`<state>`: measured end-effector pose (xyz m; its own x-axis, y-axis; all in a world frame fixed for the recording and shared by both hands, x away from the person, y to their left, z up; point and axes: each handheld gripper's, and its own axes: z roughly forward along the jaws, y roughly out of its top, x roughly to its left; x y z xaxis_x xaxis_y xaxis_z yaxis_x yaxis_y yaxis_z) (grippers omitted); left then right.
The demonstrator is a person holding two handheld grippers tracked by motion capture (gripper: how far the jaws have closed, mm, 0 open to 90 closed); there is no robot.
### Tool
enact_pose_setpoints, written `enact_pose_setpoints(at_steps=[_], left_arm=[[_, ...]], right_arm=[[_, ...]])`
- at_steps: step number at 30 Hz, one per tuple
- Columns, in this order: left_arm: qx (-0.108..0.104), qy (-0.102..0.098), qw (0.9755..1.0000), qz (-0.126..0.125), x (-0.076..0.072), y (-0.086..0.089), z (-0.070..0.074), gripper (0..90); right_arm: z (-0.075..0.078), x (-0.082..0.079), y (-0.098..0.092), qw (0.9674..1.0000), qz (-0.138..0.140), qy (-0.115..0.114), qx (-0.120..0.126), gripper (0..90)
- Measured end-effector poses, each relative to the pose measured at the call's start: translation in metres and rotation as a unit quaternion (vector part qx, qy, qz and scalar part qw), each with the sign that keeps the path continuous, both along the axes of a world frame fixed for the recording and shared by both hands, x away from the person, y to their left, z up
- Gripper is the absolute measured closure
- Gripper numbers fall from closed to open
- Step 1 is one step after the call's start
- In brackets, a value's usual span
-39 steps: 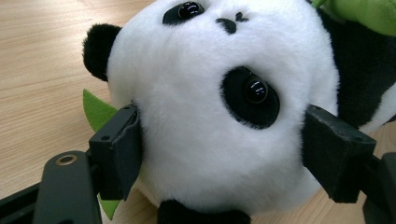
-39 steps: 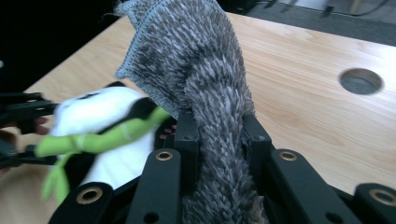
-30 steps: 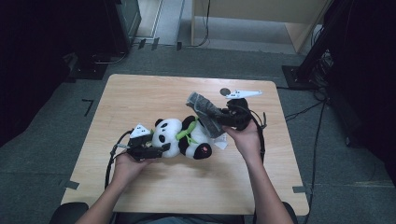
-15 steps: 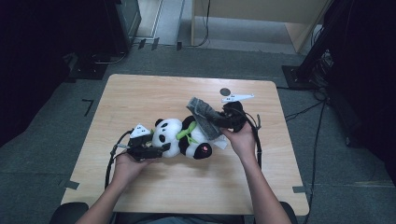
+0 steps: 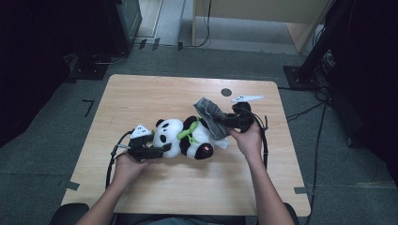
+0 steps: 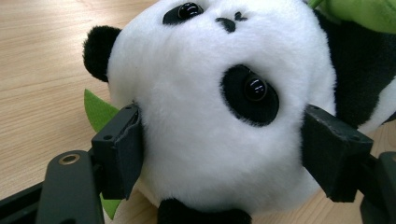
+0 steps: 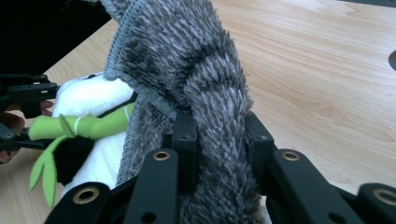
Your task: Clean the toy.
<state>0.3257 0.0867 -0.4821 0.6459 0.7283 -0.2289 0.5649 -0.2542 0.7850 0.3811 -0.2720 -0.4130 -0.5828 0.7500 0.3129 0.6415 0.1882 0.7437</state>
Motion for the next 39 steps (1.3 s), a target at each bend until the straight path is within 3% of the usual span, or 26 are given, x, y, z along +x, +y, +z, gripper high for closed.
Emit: enact_pose_setpoints(at_steps=[8, 13, 17, 21, 26, 30, 34, 39], left_arm=[[0.001, -0.001, 1.0, 0.0, 0.0, 0.0, 0.0, 22.7], [0.0, 0.002, 1.0, 0.003, 0.0, 0.0, 0.0, 22.6], [0.002, 0.001, 1.0, 0.004, -0.001, -0.001, 0.001, 22.5], [0.0, 0.003, 1.0, 0.004, -0.001, -0.001, 0.001, 20.5], [-0.001, 0.002, 1.0, 0.003, 0.0, -0.001, 0.0, 16.9], [0.001, 0.0, 1.0, 0.003, 0.001, -0.001, -0.001, 13.9], [0.005, -0.003, 1.0, 0.0, 0.0, -0.001, -0.001, 13.7], [0.006, -0.002, 1.0, 0.001, 0.0, -0.002, -0.002, 13.7]], right_arm=[[0.001, 0.0, -0.013, 0.999, -0.036, 0.012, -0.026, 76.9], [0.016, -0.008, -0.024, 0.9984, -0.051, -0.007, -0.024, 77.1], [0.036, -0.02, -0.019, 0.9984, -0.043, -0.035, -0.012, 77.1], [0.048, -0.032, 0.004, 0.9986, -0.005, -0.052, -0.011, 76.8], [0.036, -0.035, 0.033, 0.9986, 0.041, -0.033, -0.009, 76.2], [0.018, -0.033, 0.046, 0.9983, 0.054, -0.007, -0.023, 75.8], [0.001, -0.029, 0.047, 0.9979, 0.05, 0.014, -0.039, 73.4], [-0.011, -0.029, 0.036, 0.9986, 0.048, 0.022, -0.007, 73.2]])
